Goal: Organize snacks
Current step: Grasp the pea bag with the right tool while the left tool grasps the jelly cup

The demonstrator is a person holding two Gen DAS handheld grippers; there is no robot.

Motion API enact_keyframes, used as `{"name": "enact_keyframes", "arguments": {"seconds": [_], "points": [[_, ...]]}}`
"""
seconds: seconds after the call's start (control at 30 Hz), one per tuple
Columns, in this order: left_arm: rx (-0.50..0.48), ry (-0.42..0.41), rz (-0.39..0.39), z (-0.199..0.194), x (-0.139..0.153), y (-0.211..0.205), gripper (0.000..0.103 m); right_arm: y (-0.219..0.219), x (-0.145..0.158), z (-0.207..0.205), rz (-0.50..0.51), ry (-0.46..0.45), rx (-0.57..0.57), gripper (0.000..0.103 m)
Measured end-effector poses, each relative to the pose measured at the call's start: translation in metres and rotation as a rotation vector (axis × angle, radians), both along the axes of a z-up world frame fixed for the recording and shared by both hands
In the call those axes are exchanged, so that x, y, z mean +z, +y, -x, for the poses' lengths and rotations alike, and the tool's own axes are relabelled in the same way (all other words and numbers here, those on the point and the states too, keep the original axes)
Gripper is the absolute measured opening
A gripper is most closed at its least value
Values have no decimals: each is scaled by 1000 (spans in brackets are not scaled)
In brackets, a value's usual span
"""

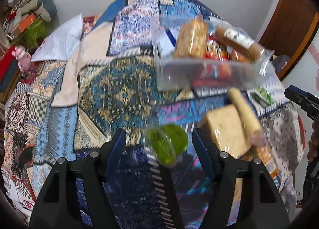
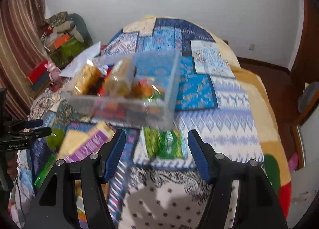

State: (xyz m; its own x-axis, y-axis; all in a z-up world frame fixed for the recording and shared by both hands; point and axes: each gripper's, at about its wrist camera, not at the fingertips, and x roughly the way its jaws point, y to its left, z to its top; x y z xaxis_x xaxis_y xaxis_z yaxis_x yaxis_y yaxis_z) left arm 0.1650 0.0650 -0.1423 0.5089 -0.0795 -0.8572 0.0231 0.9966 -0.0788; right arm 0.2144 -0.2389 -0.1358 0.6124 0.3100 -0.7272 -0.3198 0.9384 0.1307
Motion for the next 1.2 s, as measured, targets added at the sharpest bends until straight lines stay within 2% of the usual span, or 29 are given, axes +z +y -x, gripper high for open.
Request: {"name": "enact_keyframes", "arguments": {"seconds": [0.2,0.27,0.43,0.57,0.67,0.87,1.03,1.2], "points": [[-6,40,35,3,-22,-7,68,0,-22,1,12,55,5,62],[-1,55,33,1,-31,-9,68,3,-29,-4,15,70,11,65],[29,48,58,-2,-41,-6,68,9,-43,-18,21,94,3,68],[40,28,86,-2,-45,0,60,10,-53,-26,37,105,-13,68],[34,9,71,2,-42,-1,54,8,-57,-28,32,99,-15,68],[34,0,61,9,-39,-1,54,5,-55,-20,28,77,1,48],[41,-6,62,12,-33,2,54,0,-49,-9,26,73,6,43],[43,-35,60,12,-18,4,54,-6,-37,2,8,56,-5,42]]}}
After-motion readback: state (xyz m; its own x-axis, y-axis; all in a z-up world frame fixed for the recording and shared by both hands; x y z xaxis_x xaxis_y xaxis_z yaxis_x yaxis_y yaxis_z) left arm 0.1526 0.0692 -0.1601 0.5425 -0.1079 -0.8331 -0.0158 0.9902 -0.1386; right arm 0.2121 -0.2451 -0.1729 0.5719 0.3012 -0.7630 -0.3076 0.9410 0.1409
